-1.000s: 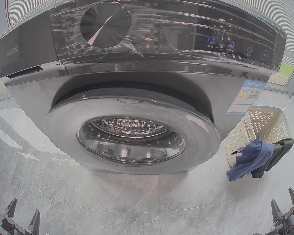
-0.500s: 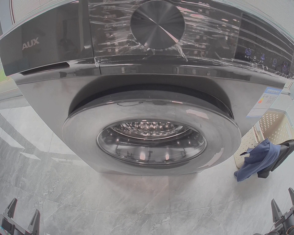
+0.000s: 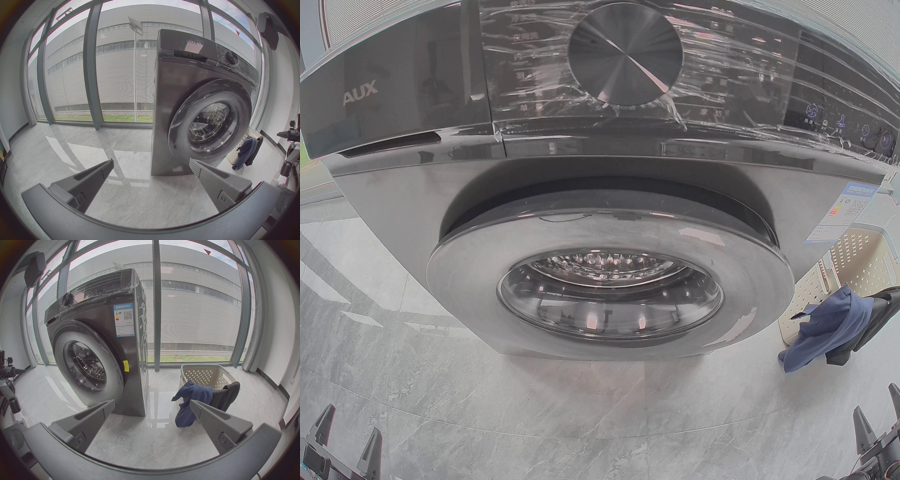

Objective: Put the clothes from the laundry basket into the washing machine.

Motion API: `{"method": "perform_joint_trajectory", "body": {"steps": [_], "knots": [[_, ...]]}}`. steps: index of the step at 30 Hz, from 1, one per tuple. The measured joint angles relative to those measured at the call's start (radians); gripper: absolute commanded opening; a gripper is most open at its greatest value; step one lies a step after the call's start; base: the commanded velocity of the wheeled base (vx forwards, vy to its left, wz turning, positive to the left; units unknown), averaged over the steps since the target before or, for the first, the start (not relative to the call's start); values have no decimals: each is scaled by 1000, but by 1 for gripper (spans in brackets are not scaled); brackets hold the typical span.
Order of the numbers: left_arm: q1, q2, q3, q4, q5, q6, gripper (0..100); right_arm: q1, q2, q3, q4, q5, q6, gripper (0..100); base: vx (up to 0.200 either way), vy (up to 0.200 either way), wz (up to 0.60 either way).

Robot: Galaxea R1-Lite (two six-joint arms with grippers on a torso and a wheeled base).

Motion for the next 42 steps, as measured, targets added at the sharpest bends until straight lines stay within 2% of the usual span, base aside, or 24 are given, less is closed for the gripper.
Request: {"method": "perform_joint_trajectory", "body": {"steps": [22,29,37,42], "knots": [[0,0,0,0,0,1,100,-3,0,-1,-19,1,2,100,0,0,0],[0,0,0,0,0,2,100,3,29,-135,-61,13,19,100,0,0,0],[0,0,0,0,0,1,100,50,240,-183,-99,64,95,100,0,0,0],[0,0,0,0,0,1,100,92,439,-210,-172,90,104,100,0,0,0]]}}
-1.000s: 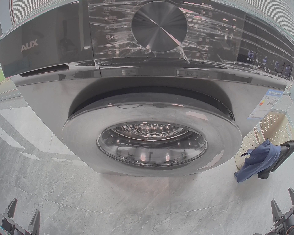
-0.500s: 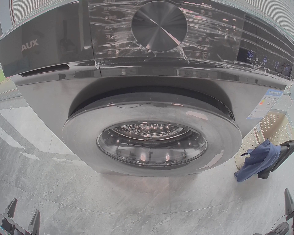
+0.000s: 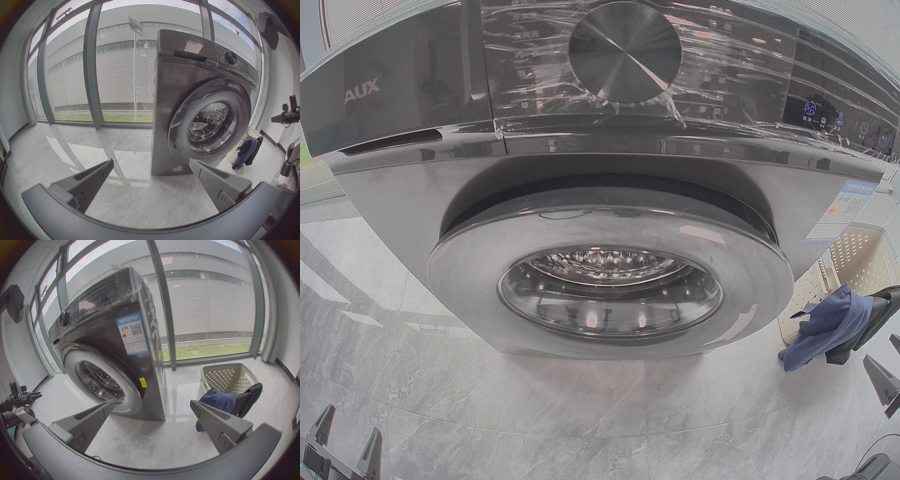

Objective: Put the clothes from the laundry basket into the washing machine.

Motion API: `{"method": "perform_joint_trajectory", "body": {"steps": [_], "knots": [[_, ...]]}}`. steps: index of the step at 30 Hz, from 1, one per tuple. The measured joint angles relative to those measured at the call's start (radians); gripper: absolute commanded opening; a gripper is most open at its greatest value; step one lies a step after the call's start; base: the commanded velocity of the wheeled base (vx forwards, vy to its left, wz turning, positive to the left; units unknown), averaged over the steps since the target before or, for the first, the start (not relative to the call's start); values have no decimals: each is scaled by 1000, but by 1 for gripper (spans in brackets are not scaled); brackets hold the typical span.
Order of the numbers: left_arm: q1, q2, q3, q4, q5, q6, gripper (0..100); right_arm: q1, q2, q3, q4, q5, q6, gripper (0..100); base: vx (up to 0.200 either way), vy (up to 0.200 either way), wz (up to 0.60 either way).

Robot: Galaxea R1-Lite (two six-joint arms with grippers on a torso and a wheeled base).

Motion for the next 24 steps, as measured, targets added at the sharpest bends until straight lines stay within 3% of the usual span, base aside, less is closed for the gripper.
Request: {"method": "perform_joint_trajectory", "body": {"steps": [11,18,24], "knots": [[0,0,0,0,0,1,100,157,375,-79,-124,30,-60,100,0,0,0],[0,0,0,0,0,1,100,223,498,-156,-133,34,-68,100,0,0,0],[0,0,0,0,0,0,100,285,550,-161,-134,62,-60,100,0,0,0]]}}
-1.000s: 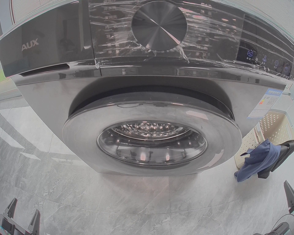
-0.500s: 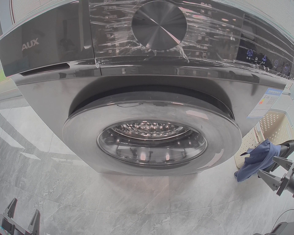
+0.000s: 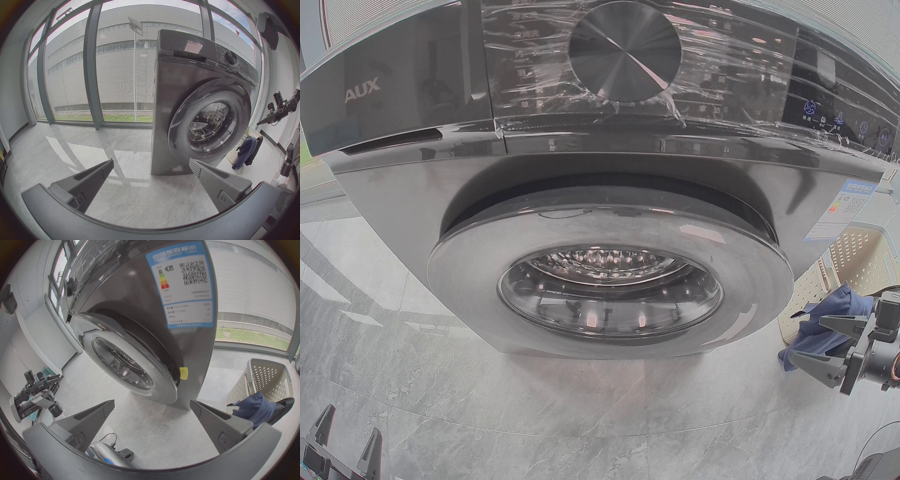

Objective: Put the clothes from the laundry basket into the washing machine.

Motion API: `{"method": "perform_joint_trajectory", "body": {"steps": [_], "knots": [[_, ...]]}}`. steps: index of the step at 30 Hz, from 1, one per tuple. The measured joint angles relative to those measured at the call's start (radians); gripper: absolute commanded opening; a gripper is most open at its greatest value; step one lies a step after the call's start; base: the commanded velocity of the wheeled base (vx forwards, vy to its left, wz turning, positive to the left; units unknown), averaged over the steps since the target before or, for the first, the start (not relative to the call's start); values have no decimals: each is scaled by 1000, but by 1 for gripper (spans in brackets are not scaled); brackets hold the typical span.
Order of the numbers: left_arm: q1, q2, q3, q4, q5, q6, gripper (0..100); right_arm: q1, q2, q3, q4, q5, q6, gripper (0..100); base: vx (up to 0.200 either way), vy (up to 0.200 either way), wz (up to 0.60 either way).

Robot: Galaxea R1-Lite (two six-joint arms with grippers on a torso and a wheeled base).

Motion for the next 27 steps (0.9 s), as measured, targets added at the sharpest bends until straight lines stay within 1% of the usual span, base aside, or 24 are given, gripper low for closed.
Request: {"method": "perform_joint_trajectory", "body": {"steps": [2,5,11,13,18,27], "knots": [[0,0,0,0,0,0,100,5,14,1,-6,1,4,100,0,0,0],[0,0,0,0,0,0,100,5,38,0,-51,0,5,100,0,0,0],[0,0,0,0,0,0,100,-11,109,5,-211,-5,10,100,0,0,0],[0,0,0,0,0,0,100,-17,134,14,-247,-6,11,100,0,0,0],[0,0,0,0,0,-1,100,-19,189,30,-307,-5,15,100,0,0,0],[0,0,0,0,0,-1,100,-15,259,37,-402,-1,38,100,0,0,0]]}}
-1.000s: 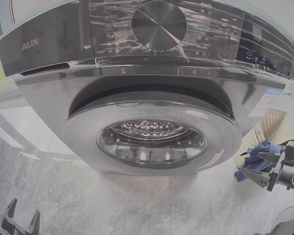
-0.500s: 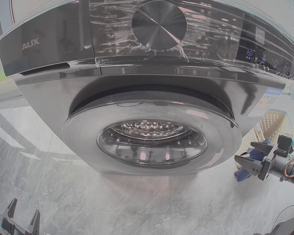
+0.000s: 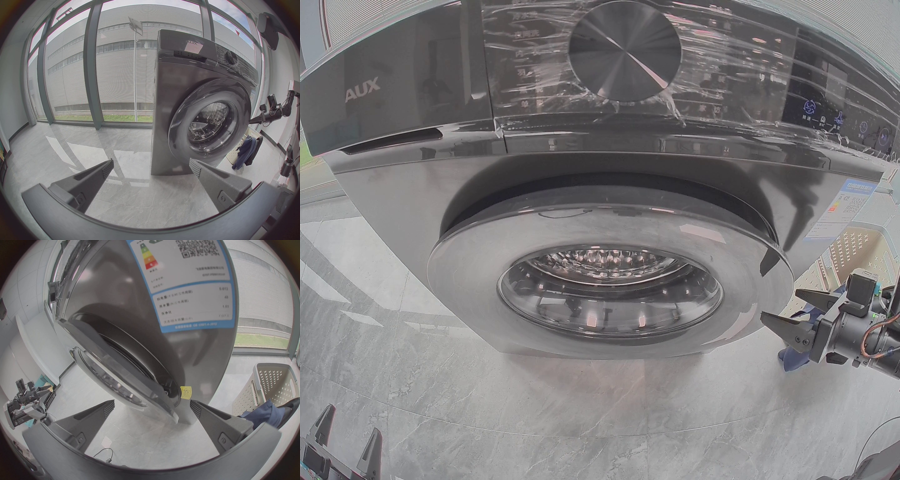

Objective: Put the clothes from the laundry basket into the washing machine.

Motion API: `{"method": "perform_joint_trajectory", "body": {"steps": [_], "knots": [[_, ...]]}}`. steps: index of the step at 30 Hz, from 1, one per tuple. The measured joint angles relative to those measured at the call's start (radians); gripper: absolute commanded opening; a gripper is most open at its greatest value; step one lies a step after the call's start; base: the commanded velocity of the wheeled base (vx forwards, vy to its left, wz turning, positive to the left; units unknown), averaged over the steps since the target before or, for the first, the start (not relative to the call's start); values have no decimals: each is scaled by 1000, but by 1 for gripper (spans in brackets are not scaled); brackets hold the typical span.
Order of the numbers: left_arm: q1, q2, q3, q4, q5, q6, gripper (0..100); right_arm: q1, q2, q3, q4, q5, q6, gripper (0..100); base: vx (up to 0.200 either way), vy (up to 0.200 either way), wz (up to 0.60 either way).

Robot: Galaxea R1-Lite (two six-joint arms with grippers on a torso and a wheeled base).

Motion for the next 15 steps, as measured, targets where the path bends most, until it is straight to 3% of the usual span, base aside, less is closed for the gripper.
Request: {"method": "perform_joint_trajectory", "body": {"steps": [15], "knots": [[0,0,0,0,0,0,100,47,62,1,-50,-1,11,100,0,0,0]]}}
